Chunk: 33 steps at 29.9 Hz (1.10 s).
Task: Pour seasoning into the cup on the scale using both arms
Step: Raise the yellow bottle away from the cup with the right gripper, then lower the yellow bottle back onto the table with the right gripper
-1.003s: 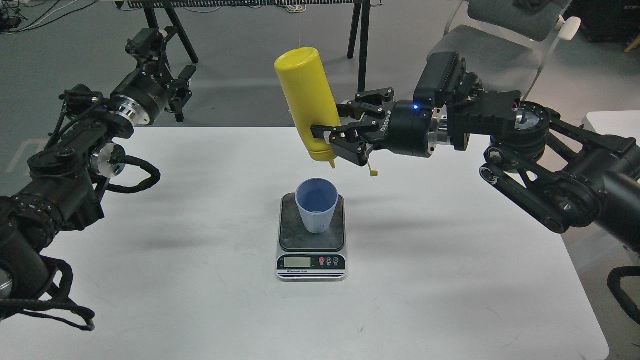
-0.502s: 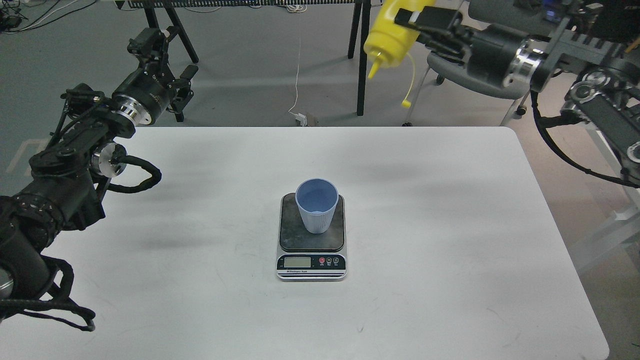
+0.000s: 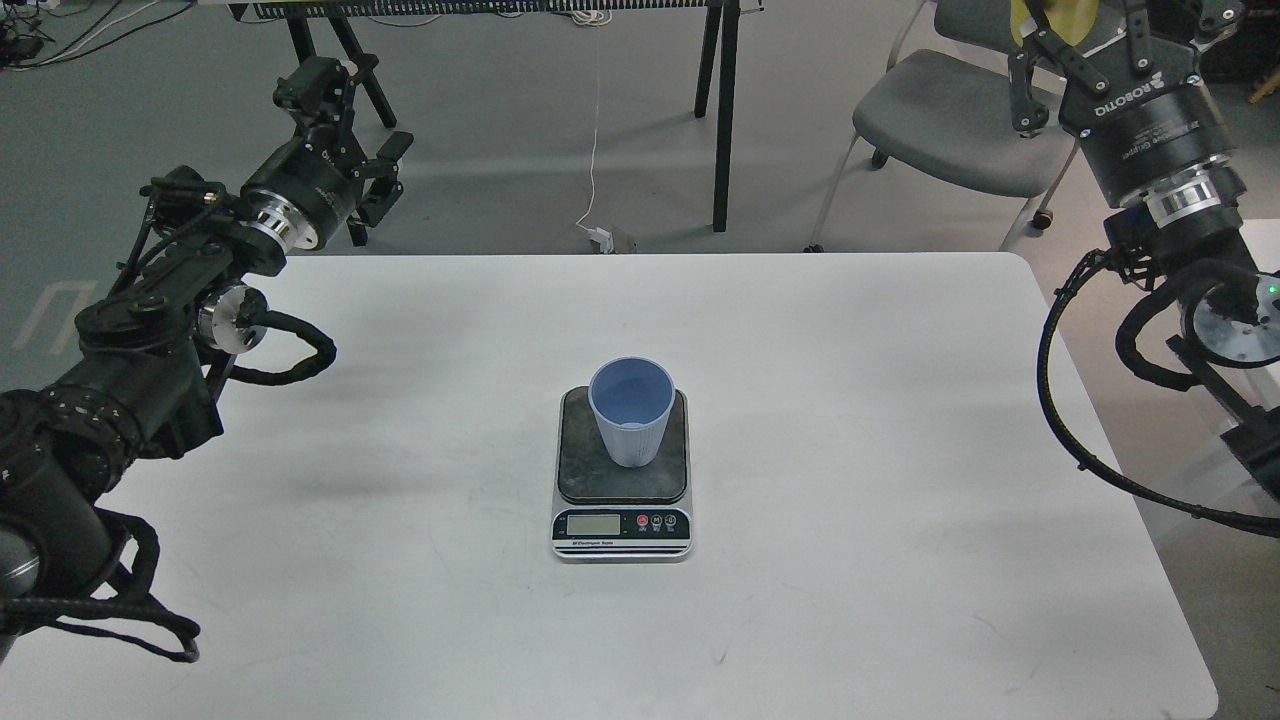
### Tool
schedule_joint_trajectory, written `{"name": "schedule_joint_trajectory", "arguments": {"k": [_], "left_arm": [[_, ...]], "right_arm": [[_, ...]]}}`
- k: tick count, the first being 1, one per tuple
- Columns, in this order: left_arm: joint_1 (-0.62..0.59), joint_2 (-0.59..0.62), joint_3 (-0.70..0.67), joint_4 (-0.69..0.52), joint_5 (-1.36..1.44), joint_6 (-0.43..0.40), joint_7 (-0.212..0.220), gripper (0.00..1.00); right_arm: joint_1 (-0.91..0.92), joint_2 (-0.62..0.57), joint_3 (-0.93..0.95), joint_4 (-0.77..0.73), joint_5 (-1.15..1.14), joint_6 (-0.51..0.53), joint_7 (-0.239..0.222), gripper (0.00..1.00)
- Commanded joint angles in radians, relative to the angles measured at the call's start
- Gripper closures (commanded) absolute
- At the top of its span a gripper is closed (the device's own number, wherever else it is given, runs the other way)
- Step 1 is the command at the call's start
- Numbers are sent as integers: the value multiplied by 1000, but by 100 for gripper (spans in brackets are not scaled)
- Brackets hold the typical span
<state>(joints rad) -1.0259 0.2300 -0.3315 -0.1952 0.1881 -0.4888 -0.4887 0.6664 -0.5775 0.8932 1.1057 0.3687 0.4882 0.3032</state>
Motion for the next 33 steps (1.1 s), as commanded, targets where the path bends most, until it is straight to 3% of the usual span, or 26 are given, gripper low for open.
{"name": "schedule_joint_trajectory", "arguments": {"k": [1, 8, 14, 33], "left_arm": [[0, 9, 0, 0, 2, 0, 0, 13], [0, 12, 0, 0, 4, 0, 0, 13], [3, 9, 2, 0, 4, 0, 0, 13], [9, 0, 2, 0, 5, 0, 0, 13]], "right_arm": [[-103, 1, 58, 37, 84, 0, 22, 51], [-352, 8, 150, 103, 118, 0, 53, 51], [-528, 100, 266, 157, 118, 0, 59, 51], [-646, 301, 320, 145, 102, 0, 60, 49]]}}
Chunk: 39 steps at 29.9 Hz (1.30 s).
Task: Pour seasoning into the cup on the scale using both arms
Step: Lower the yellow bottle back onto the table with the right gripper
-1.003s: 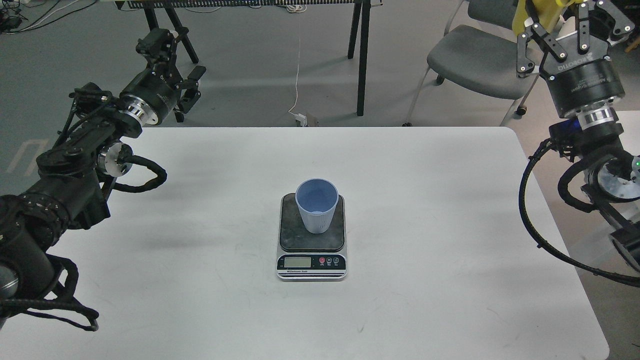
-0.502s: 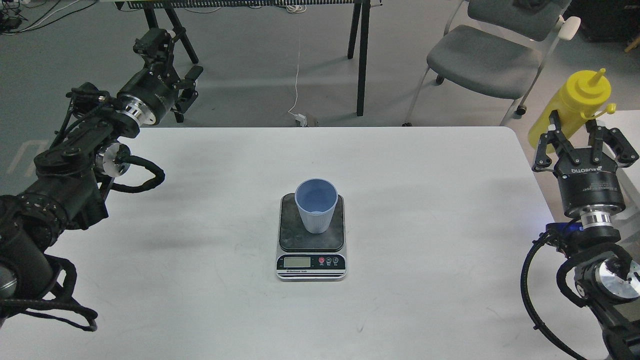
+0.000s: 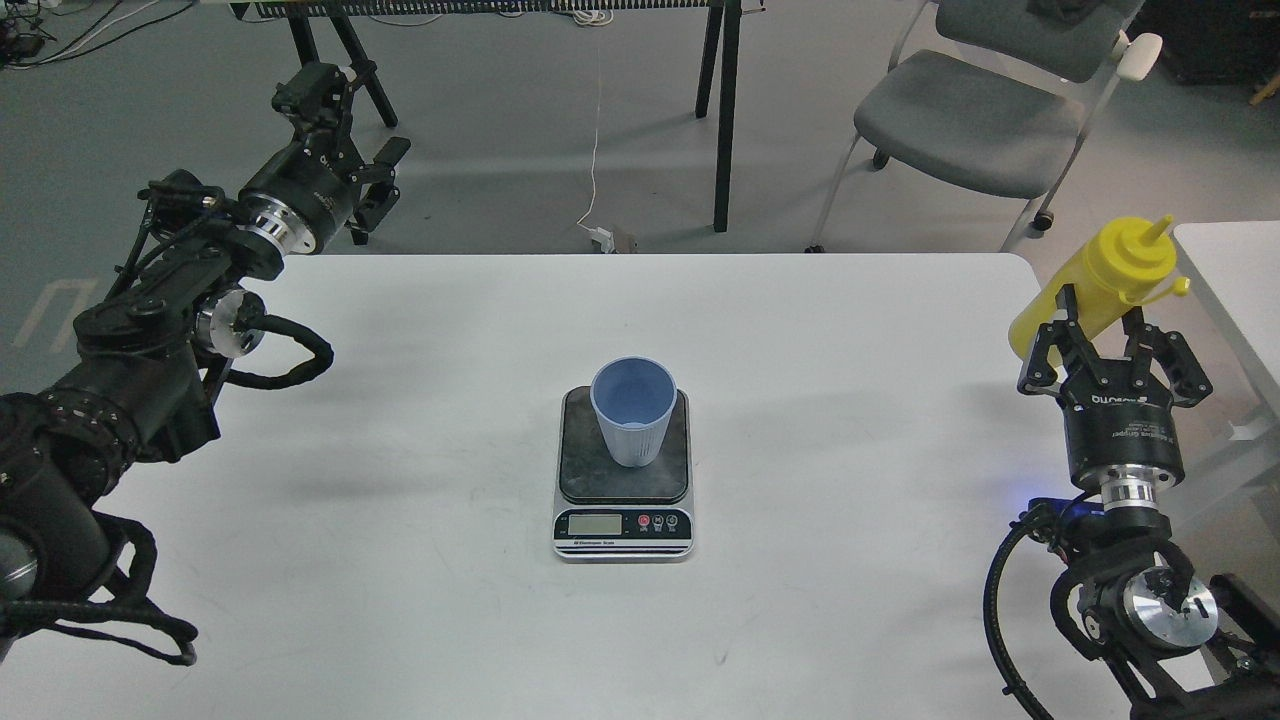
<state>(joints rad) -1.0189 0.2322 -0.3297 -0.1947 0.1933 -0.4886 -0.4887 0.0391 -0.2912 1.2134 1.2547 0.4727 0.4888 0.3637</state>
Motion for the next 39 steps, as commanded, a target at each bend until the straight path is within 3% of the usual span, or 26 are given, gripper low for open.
{"name": "schedule_joint_trajectory", "arguments": {"k": [1, 23, 26, 27, 28, 29, 39], "left_arm": [[2, -1, 0, 0, 0, 0, 0, 13], [6, -4, 1, -3, 1, 0, 0, 13], [6, -4, 1, -3, 0, 0, 0, 13], [6, -4, 1, -3, 0, 0, 0, 13], [6, -4, 1, -3, 0, 0, 0, 13], [6, -4, 1, -3, 1, 0, 0, 13], [3, -1, 1, -3, 0, 0, 0, 13]], "right_arm": [[-25, 17, 0, -8, -2, 0, 0, 49], [-56, 125, -18, -150, -57, 0, 0, 48], [-56, 125, -17, -153, -57, 0, 0, 41], [-56, 125, -17, -152, -62, 0, 0, 32], [-56, 125, -17, -152, -68, 0, -2, 14], [-56, 125, -18, -153, -71, 0, -2, 7], [-62, 125, -26, -152, -78, 0, -2, 7]]}}
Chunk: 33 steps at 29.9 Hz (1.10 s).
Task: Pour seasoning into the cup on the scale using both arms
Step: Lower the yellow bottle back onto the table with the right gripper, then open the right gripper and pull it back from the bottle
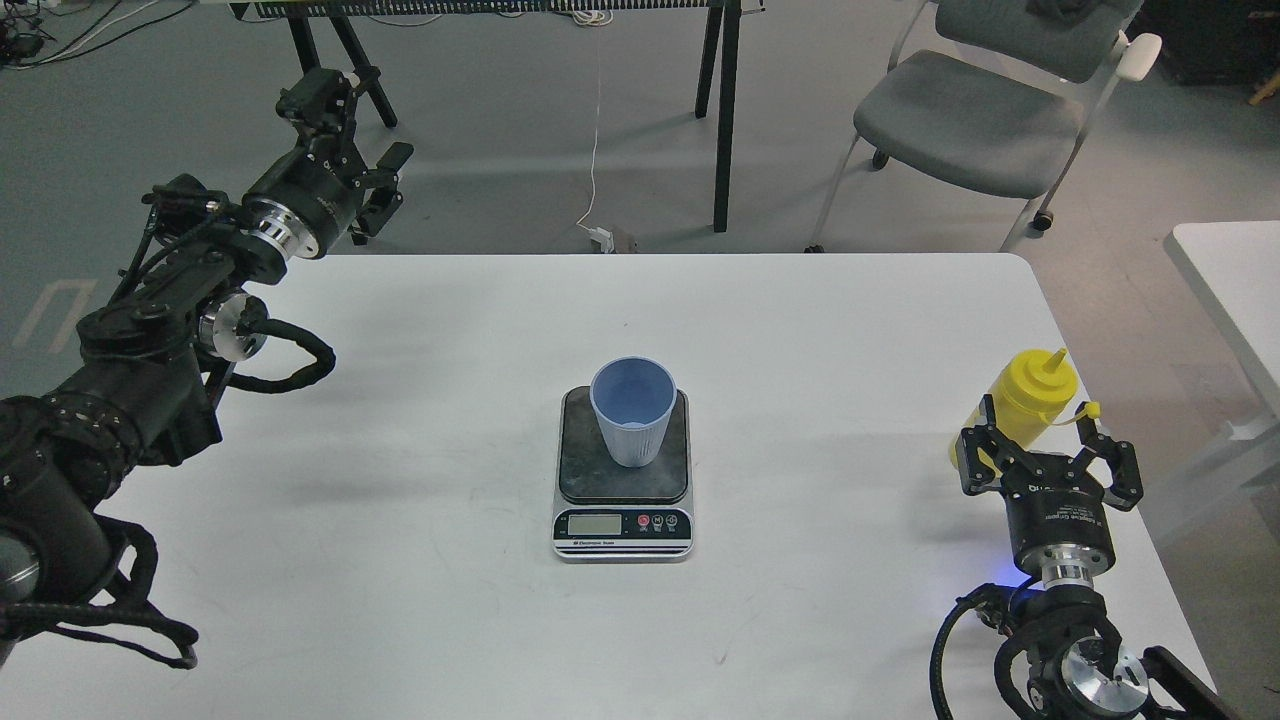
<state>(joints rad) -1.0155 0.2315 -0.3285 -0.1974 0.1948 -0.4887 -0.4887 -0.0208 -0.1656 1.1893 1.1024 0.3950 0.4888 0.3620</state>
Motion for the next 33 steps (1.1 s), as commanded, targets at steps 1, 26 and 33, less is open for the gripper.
{"name": "schedule_joint_trajectory", "arguments": {"k": [1, 26, 33], "left_arm": [[0, 0, 0, 0, -2, 0, 0, 13], [-3, -3, -3, 3, -2, 0, 0, 13], [-8, -11, -7, 0, -3, 0, 0, 13]], "right_arm": [[-4, 0, -2, 1, -1, 0, 0, 7], [-137, -374, -2, 14, -99, 0, -11, 4], [30, -658, -8, -166, -368, 0, -9, 1]]}}
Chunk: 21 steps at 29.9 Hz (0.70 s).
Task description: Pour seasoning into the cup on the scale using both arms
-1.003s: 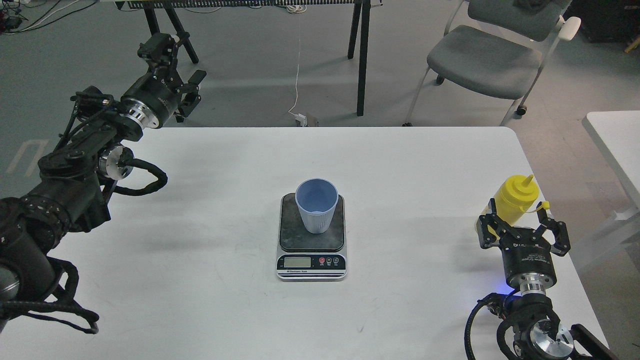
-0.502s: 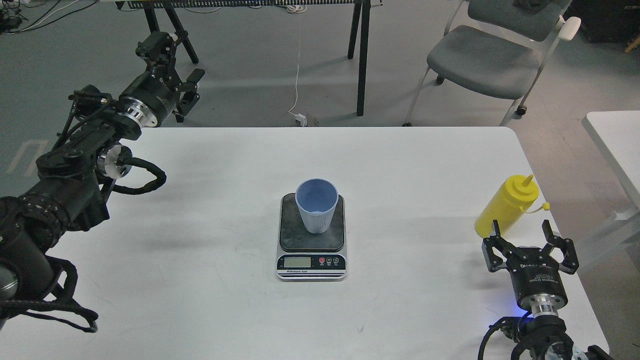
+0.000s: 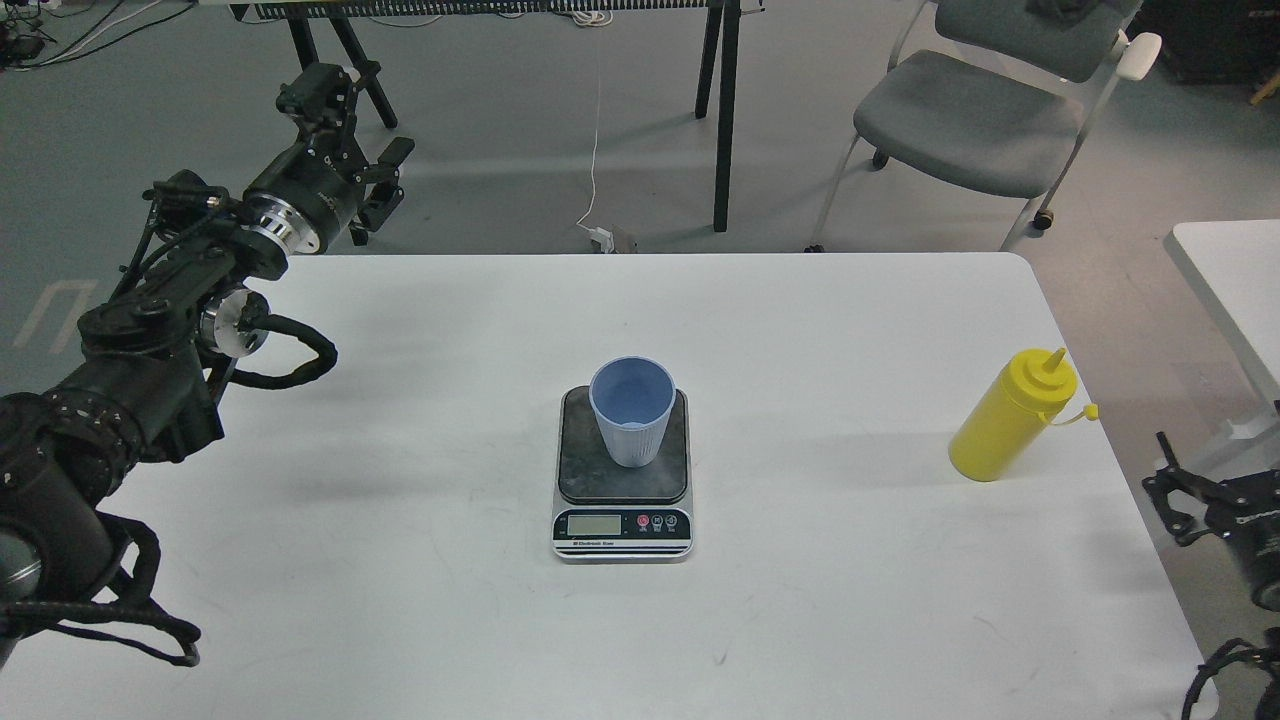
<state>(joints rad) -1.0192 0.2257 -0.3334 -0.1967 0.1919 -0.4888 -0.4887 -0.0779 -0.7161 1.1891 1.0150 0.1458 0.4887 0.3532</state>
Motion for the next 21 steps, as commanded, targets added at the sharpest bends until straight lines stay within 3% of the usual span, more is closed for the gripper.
{"name": "schedule_joint_trajectory", "arguments": {"k": [1, 8, 16, 21], "left_arm": [[-5, -11, -1, -1, 0, 0, 0, 13], [-4, -26, 1, -1, 0, 0, 0, 13], [5, -2, 2, -1, 0, 0, 0, 11], [5, -3, 2, -1, 0, 0, 0, 11]], "right_arm": [[125, -135, -14, -102, -164, 0, -2, 1], [429, -189, -75, -220, -420, 0, -19, 1], [746, -192, -273, -230, -471, 0, -28, 1], [834, -178, -339, -231, -494, 0, -28, 2]]}}
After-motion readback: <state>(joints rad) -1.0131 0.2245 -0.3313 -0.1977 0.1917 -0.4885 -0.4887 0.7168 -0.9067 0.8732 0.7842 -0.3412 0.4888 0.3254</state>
